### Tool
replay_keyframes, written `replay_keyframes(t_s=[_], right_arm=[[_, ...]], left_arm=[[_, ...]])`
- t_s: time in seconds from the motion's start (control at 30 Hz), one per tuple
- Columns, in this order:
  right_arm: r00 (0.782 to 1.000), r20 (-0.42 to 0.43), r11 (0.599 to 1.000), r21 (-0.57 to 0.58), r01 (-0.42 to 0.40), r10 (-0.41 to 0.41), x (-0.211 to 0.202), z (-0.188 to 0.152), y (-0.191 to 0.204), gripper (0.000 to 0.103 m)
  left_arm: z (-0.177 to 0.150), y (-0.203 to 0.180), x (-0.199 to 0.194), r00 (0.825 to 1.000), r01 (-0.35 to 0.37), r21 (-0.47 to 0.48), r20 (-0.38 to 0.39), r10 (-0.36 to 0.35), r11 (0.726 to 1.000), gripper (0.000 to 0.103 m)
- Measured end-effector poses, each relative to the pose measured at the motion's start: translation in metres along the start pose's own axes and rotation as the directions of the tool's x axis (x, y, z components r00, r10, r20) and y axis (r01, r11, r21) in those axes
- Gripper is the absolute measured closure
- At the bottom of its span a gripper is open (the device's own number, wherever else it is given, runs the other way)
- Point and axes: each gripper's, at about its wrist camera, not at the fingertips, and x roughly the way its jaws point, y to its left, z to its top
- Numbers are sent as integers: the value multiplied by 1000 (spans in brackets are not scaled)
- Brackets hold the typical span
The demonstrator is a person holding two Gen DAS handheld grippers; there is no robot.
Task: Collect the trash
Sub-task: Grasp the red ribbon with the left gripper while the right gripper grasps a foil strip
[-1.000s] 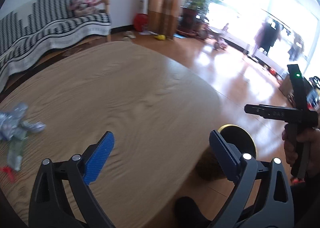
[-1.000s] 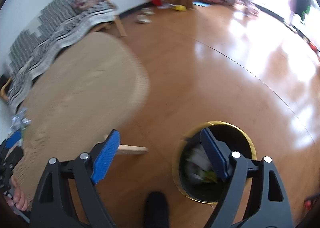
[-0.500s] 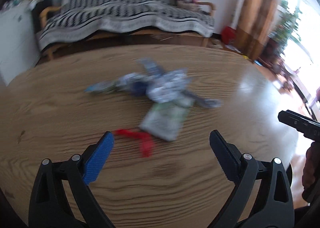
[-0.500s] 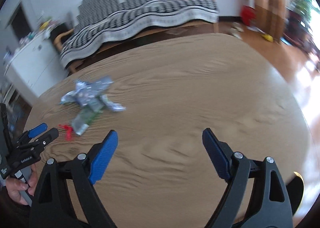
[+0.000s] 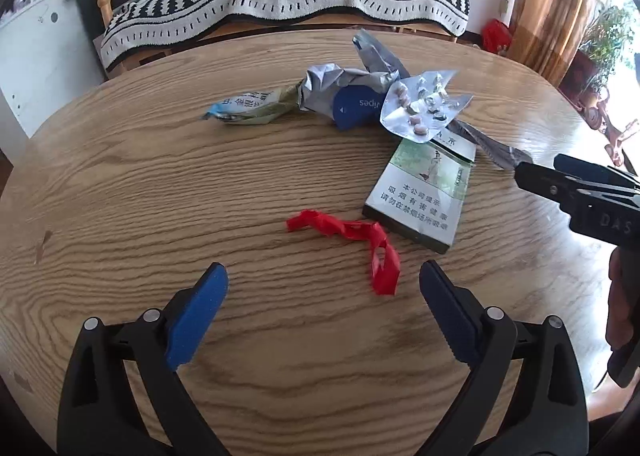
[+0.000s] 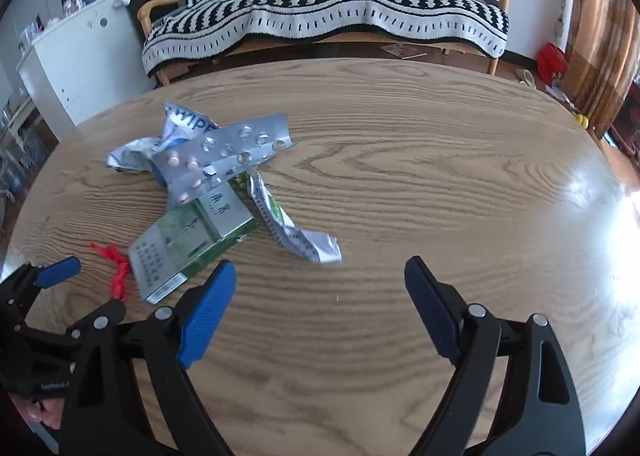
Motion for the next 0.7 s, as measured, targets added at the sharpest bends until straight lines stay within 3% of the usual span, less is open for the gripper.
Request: replay_keyframes(t_s=[0.17, 0.33, 0.4, 0.47, 0.53, 0.6, 0.7], right_arm=[[1000, -2, 999, -51, 12, -12, 20, 9, 3, 21], [1000, -12, 996, -88, -2, 1, 33, 16, 7, 37], [1000, -8, 993, -117, -8, 7, 34, 17, 11, 44], [1000, -11, 991, -135, -26, 24, 33, 18, 15, 59], [999, -25, 987, -152, -44, 41, 31, 17, 20, 81], [999, -30, 984, -170, -45, 41, 27, 14, 24, 89], [998, -30, 981, -185, -53, 48, 16, 8, 26, 89]], left_arm=[[4, 0, 8, 1000, -24, 10, 9, 24, 1000, 9], [5, 1, 10, 999, -46, 11, 19, 45, 999, 14], [5, 0, 8, 999, -47, 15, 28, 46, 999, 22], [4, -1, 5, 999, -45, 24, 33, 44, 999, 34], [5, -3, 3, 999, -41, 36, 35, 40, 999, 50], [4, -5, 0, 998, -41, 45, 38, 40, 998, 76], [5, -3, -1, 999, -28, 41, 29, 27, 999, 92]])
